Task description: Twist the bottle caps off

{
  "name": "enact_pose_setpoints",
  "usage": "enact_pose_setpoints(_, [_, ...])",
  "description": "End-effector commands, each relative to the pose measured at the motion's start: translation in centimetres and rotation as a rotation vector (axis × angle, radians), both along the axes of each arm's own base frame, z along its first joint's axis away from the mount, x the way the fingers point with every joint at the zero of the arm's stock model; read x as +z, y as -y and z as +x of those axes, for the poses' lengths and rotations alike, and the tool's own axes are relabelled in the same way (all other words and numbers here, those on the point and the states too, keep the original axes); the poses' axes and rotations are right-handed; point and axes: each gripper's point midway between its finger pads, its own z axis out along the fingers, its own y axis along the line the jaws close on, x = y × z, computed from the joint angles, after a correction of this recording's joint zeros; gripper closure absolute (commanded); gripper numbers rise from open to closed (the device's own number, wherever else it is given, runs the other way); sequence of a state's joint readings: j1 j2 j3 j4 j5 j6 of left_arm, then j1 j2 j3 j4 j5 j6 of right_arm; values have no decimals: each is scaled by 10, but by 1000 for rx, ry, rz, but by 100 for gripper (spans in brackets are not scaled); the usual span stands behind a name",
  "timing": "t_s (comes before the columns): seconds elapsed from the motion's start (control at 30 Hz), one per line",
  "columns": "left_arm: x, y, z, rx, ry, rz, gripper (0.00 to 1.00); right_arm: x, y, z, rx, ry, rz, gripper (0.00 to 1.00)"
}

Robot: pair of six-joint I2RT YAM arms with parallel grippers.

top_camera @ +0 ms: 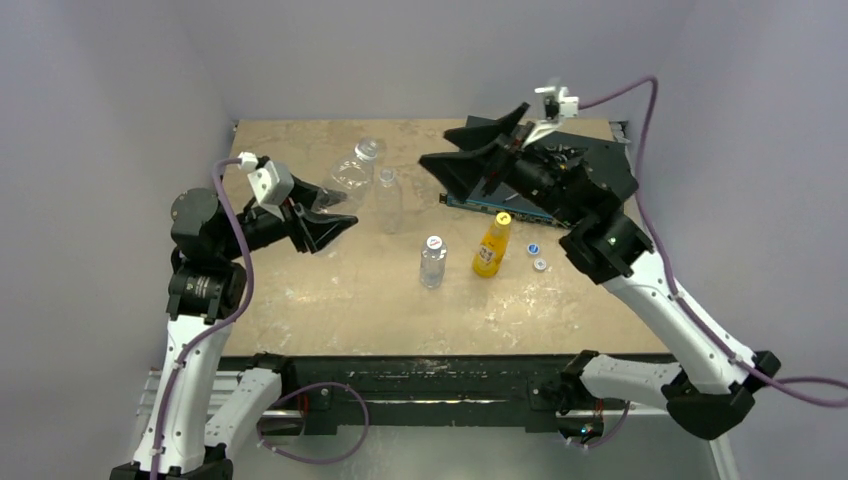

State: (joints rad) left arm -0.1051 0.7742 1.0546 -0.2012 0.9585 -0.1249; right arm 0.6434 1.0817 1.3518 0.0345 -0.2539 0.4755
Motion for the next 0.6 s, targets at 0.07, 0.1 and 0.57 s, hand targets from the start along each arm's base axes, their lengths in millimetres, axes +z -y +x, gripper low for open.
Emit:
enact_pose_setpoints(0.07, [8,7,-13,-90,15,-20,100,37,-70,-36,194,164,16,13])
enact_pose_setpoints(0.1, [8,8,-14,-100,14,-19,100,39,-76,-38,204,169,22,13])
enact_pose_setpoints(0.57, [6,10,-28,-149,20,-4,100,31,-128,-30,212,115,36,52])
